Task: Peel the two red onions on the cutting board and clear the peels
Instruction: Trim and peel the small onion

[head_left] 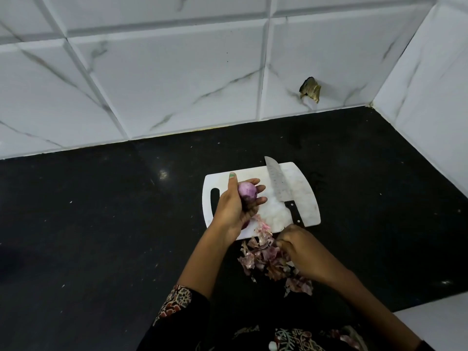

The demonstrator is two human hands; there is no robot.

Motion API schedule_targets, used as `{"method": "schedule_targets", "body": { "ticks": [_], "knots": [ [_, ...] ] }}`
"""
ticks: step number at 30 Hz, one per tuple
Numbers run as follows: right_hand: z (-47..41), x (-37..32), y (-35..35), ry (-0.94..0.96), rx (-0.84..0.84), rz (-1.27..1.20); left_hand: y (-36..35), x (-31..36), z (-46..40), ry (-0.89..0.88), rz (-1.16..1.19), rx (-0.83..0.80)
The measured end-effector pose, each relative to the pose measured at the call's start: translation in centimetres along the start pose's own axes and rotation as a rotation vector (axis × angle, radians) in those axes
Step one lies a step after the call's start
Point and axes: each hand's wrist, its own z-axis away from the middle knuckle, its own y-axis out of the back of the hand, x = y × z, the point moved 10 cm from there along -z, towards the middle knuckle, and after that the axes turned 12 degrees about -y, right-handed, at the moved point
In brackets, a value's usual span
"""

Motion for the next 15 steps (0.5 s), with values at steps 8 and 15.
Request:
{"method": "schedule_targets", "body": {
  "ticks": [8,15],
  "knots": [
    [-0.2,-0.9,1.8,0.076,0.070,-0.021,-0.6,-1.1,0.0,0.160,0.258,-0.081],
    [-1.5,-2.3,-1.0,0.151,0.112,0.208,-0.5,-1.6,-0.4,0.212,0.354,-0.086]
  ]
}}
